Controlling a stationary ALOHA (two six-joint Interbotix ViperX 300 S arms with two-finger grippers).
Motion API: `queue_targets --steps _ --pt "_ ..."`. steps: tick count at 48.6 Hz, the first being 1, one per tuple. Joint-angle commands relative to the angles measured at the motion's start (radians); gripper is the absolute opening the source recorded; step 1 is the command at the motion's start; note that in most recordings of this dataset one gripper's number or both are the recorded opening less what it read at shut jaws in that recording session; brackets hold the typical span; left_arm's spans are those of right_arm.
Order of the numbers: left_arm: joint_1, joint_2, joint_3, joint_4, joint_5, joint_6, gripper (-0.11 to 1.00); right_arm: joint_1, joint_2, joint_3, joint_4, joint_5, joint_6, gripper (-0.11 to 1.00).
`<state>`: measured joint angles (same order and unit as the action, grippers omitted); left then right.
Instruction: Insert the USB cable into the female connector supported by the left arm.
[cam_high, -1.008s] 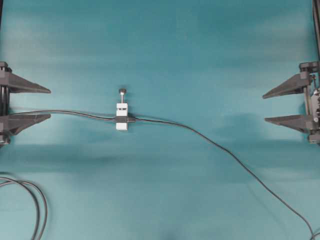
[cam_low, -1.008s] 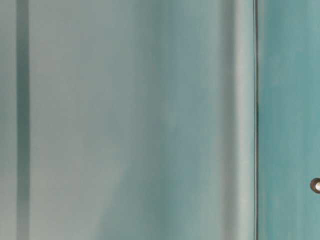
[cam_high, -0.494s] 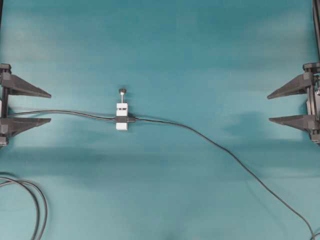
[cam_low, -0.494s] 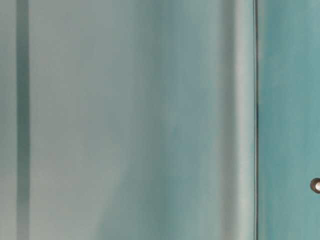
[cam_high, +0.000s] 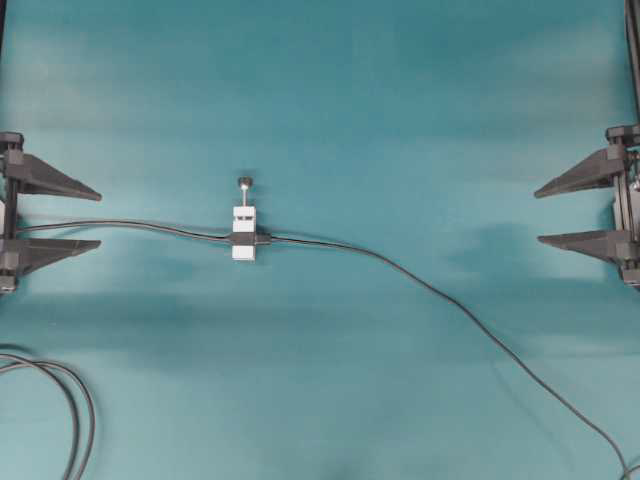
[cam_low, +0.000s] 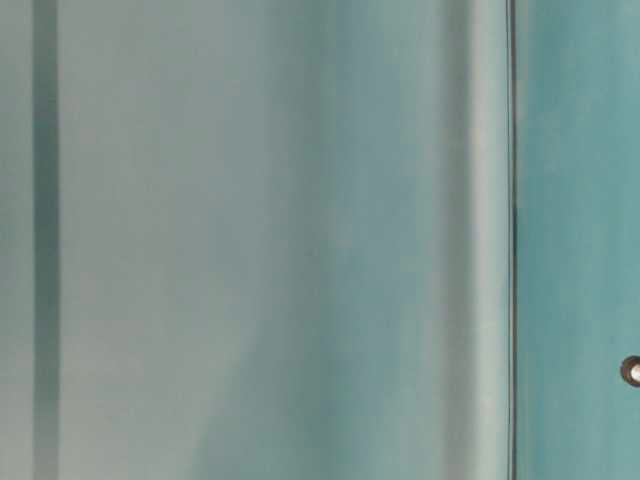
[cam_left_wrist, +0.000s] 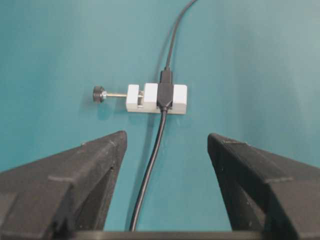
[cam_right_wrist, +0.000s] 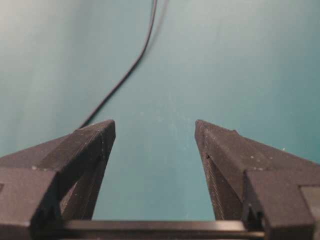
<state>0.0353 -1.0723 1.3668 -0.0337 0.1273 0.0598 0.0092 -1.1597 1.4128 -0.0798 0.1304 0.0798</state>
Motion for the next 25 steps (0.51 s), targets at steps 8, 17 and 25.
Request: queue_targets --steps 8,17,25 --pt "0.003 0.005 -0.011 0.003 -0.012 0.006 0.76 0.021 0.008 -0.011 -0.003 -0.012 -0.008 0.69" --pt "0.002 0.005 0.003 0.003 -0.014 0.002 0.76 0.021 0.008 -0.011 -0.002 -0.012 -0.006 0.69" --pt "0.002 0.005 0.005 0.003 -0.043 0.002 0.76 0.021 0.008 0.002 -0.003 -0.032 -0.005 0.69"
